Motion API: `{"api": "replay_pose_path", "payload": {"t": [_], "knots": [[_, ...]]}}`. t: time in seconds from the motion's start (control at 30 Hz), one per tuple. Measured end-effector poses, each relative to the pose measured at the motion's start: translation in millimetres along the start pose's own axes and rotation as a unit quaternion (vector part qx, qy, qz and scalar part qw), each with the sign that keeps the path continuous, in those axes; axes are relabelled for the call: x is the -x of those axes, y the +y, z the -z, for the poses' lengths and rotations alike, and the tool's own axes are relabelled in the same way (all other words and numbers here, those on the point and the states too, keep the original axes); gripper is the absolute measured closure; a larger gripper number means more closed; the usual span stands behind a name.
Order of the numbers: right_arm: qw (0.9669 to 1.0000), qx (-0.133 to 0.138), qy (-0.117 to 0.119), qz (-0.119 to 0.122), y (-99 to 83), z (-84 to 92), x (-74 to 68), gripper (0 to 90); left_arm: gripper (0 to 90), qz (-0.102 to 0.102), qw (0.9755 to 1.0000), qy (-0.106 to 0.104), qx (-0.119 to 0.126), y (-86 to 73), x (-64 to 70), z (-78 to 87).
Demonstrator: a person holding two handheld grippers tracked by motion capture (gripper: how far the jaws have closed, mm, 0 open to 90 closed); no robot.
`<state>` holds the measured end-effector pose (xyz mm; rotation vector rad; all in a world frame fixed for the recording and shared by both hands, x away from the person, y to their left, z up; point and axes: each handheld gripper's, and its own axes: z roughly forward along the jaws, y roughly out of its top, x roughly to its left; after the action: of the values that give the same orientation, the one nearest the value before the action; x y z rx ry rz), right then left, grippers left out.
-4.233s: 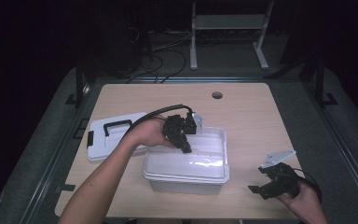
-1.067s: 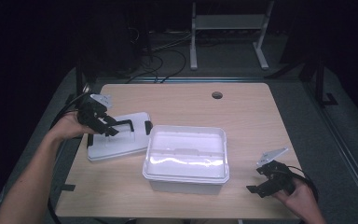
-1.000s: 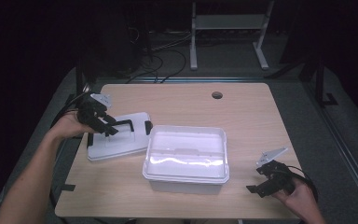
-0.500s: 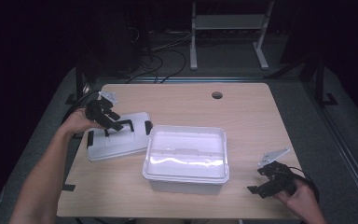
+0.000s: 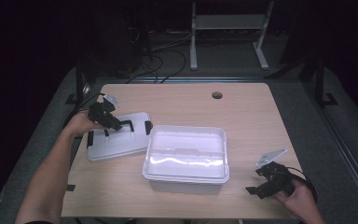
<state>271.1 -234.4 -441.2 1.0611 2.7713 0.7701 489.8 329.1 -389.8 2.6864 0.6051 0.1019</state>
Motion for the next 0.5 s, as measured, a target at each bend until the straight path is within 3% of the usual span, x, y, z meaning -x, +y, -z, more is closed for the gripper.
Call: {"api": "replay_pose_path", "payload": {"t": [0.07,0.23,0.3,0.5], "knots": [[1.0000,0.001,0.001,0.002,0.1,-0.2,-0.1,18.7,76.9,0.005,0.9999,-0.012,-0.002,-0.6,0.0,1.2],[1.0000,0.002,0.003,0.001,0.3,-0.7,-0.5,18.6,83.9,-0.019,0.9997,-0.011,-0.011,0.0,8.3,3.9],[1.0000,0.002,0.004,0.001,0.2,-1.1,-0.8,18.6,84.3,-0.010,0.9996,-0.022,-0.011,-0.3,8.5,4.3],[1.0000,0.005,0.007,0.001,0.0,-1.5,-0.1,18.7,84.8,-0.016,0.9995,-0.025,-0.007,-10.0,22.6,18.4]]}}
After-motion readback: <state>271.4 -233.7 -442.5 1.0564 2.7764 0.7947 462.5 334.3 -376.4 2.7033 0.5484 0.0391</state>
